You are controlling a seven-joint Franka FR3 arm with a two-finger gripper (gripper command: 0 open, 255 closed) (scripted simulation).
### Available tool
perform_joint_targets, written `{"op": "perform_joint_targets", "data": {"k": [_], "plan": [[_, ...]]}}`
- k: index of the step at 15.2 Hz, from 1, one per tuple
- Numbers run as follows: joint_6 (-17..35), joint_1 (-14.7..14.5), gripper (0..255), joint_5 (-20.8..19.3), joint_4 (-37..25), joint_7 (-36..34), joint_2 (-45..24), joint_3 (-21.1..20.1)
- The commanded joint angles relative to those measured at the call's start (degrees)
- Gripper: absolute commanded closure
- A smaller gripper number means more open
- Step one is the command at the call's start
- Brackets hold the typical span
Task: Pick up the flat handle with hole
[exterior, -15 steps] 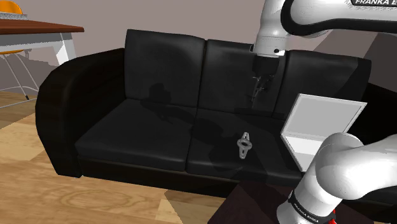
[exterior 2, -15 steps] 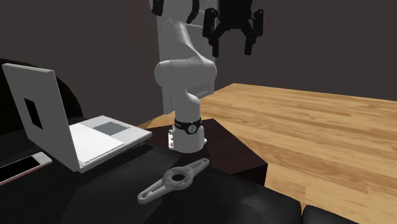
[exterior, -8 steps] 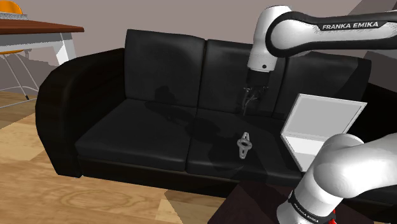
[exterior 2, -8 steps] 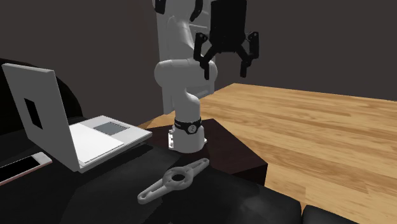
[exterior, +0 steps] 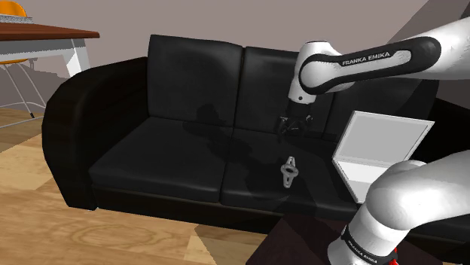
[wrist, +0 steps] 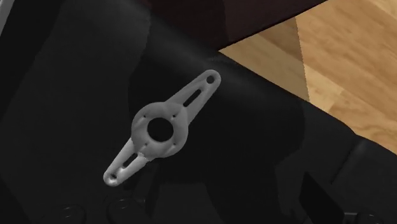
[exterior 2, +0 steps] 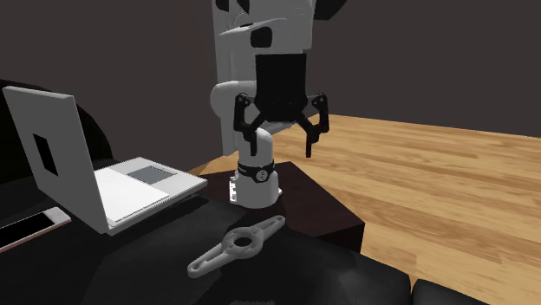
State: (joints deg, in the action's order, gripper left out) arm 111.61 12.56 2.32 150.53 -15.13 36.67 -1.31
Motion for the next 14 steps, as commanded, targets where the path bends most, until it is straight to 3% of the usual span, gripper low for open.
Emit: {"op": "perform_joint_targets", "data": {"k": [1, 12, 14], "plan": [[4.81, 1.91, 0, -0.54, 2.04, -1.89, -2.35, 0.55], [27.57, 11.9, 0, -3.36, 6.18, -12.23, -19.19, 4.2], [28.63, 11.9, 0, -3.35, 6.45, -12.23, -19.98, 4.25]]}}
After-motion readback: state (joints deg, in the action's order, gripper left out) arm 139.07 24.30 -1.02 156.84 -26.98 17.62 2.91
